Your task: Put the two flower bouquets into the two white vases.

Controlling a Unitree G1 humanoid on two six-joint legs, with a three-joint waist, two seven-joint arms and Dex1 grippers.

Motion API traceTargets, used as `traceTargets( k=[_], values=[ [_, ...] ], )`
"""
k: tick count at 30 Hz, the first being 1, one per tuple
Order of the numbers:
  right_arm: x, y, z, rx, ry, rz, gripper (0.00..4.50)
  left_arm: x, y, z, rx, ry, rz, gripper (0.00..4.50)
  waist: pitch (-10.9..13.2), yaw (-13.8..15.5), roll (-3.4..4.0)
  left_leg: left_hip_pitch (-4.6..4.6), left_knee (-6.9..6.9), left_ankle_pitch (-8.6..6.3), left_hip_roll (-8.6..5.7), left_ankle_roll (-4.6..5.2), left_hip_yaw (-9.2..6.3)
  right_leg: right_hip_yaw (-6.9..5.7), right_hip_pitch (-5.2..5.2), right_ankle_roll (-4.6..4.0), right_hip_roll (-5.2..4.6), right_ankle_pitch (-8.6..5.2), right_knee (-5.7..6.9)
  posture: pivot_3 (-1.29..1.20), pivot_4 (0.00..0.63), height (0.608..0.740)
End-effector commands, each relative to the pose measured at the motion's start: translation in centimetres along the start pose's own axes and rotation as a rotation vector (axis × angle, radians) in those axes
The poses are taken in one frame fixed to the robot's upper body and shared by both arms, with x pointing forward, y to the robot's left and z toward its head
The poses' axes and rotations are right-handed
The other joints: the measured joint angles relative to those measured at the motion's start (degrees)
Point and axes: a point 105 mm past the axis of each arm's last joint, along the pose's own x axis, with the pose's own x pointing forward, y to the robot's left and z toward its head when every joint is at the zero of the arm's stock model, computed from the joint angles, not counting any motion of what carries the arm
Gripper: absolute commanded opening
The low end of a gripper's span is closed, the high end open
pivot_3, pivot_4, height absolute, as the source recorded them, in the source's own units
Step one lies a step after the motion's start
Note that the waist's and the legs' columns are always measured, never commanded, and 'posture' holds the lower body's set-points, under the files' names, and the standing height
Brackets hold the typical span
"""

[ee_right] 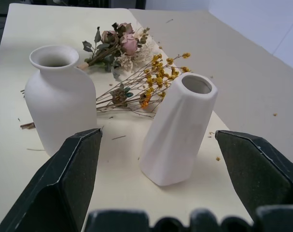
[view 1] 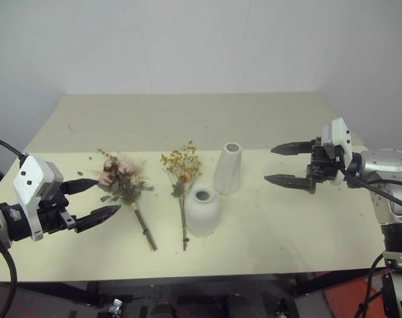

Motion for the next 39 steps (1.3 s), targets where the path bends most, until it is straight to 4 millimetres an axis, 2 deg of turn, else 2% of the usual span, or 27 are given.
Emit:
traceTargets(
  k=[1,12,20,23,27,32,36,39],
  values=[
    [-0.2,-0.3,1.2,-0.067,-0.010,0.002,4.46,-0.4,0.3,0.9,0.051,-0.025,0.016,4.50,0.00,-0.02,0.00,0.00,0.00,0.00,0.00,0.00,0.00,0.00,0.00,0.00,0.00,0.00,0.00,0.00,0.150,0.740],
    [-0.2,-0.3,1.3,-0.091,0.002,0.021,4.46,-0.2,0.4,0.5,0.051,-0.015,-0.002,4.50,0.00,-0.01,0.00,0.00,0.00,0.00,0.00,0.00,0.00,0.00,0.00,0.00,0.00,0.00,0.01,0.00,0.150,0.740],
    [0.1,-0.1,1.1,-0.086,-0.006,0.025,4.46,0.7,1.6,-0.8,-0.111,0.116,0.106,4.50,0.00,-0.01,0.00,0.01,0.00,0.00,0.00,0.00,-0.01,0.00,0.01,0.01,0.00,0.01,0.02,0.00,0.150,0.740],
    [0.2,-0.1,1.2,-0.085,-0.013,0.026,4.46,2.0,2.6,-1.2,-0.231,0.232,0.183,4.50,0.00,0.16,-0.01,0.02,0.00,0.00,0.00,0.00,-0.04,-0.02,0.04,0.03,0.01,0.01,0.04,0.00,0.150,0.740],
    [0.8,-0.1,1.4,-0.085,-0.030,0.031,4.46,4.8,3.8,0.8,-0.368,0.258,0.225,4.50,-0.01,0.71,-0.06,0.04,0.08,0.01,-0.05,0.00,-0.11,-0.08,0.12,0.11,0.01,0.06,0.06,0.00,0.150,0.740],
    [1.2,0.0,1.5,-0.085,-0.046,0.028,4.46,6.6,4.6,0.4,-0.420,0.434,0.227,4.50,0.00,-0.02,-0.06,-0.03,-0.01,-0.03,-0.07,-0.04,-0.11,-0.01,0.01,0.07,-0.04,0.10,0.09,0.00,0.150,0.740],
    [1.3,-0.1,1.5,-0.083,-0.054,0.020,4.46,7.8,5.1,1.1,-0.518,0.473,0.222,4.50,0.01,0.04,-0.06,-0.05,0.01,-0.03,-0.06,-0.05,-0.16,-0.05,-0.07,0.08,-0.01,0.09,0.21,0.00,0.150,0.740],
    [1.3,-0.1,1.5,-0.081,-0.059,0.011,4.46,8.7,4.8,1.2,-0.535,0.568,0.212,4.50,0.01,0.23,-0.07,-0.02,0.08,-0.02,-0.11,-0.06,-0.16,-0.04,-0.05,0.10,-0.02,0.08,0.32,0.00,0.150,0.740]
  ],
)
